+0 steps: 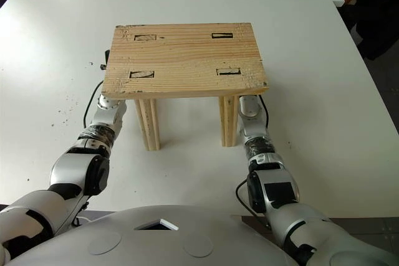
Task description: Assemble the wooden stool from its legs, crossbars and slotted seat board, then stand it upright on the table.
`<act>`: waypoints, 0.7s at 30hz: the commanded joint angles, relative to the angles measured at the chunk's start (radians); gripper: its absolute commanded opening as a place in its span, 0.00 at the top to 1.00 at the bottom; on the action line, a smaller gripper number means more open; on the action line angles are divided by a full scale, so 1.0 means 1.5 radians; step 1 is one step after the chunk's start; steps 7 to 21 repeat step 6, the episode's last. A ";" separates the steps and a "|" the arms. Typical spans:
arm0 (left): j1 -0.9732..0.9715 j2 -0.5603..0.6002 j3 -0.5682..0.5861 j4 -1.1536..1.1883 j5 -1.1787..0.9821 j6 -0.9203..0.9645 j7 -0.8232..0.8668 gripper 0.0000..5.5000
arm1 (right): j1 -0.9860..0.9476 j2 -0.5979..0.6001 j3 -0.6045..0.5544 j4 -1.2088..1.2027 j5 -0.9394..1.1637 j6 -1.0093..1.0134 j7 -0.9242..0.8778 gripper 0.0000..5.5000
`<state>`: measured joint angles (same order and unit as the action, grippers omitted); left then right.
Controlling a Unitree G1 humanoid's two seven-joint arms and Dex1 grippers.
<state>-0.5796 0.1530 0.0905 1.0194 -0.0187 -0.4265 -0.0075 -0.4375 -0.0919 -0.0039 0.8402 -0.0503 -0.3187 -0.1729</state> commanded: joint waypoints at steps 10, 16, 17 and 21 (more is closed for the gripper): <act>-0.037 0.045 0.037 0.028 -0.012 0.018 -0.031 0.65 | 0.000 0.032 0.016 0.042 -0.029 -0.003 -0.010 0.71; -0.037 0.045 0.037 0.028 -0.012 0.018 -0.031 0.65 | 0.000 0.032 0.016 0.042 -0.029 -0.003 -0.010 0.71; -0.037 0.045 0.037 0.028 -0.012 0.018 -0.031 0.65 | 0.000 0.032 0.016 0.042 -0.029 -0.003 -0.010 0.71; -0.037 0.045 0.037 0.028 -0.012 0.018 -0.031 0.65 | 0.000 0.032 0.016 0.042 -0.029 -0.003 -0.010 0.71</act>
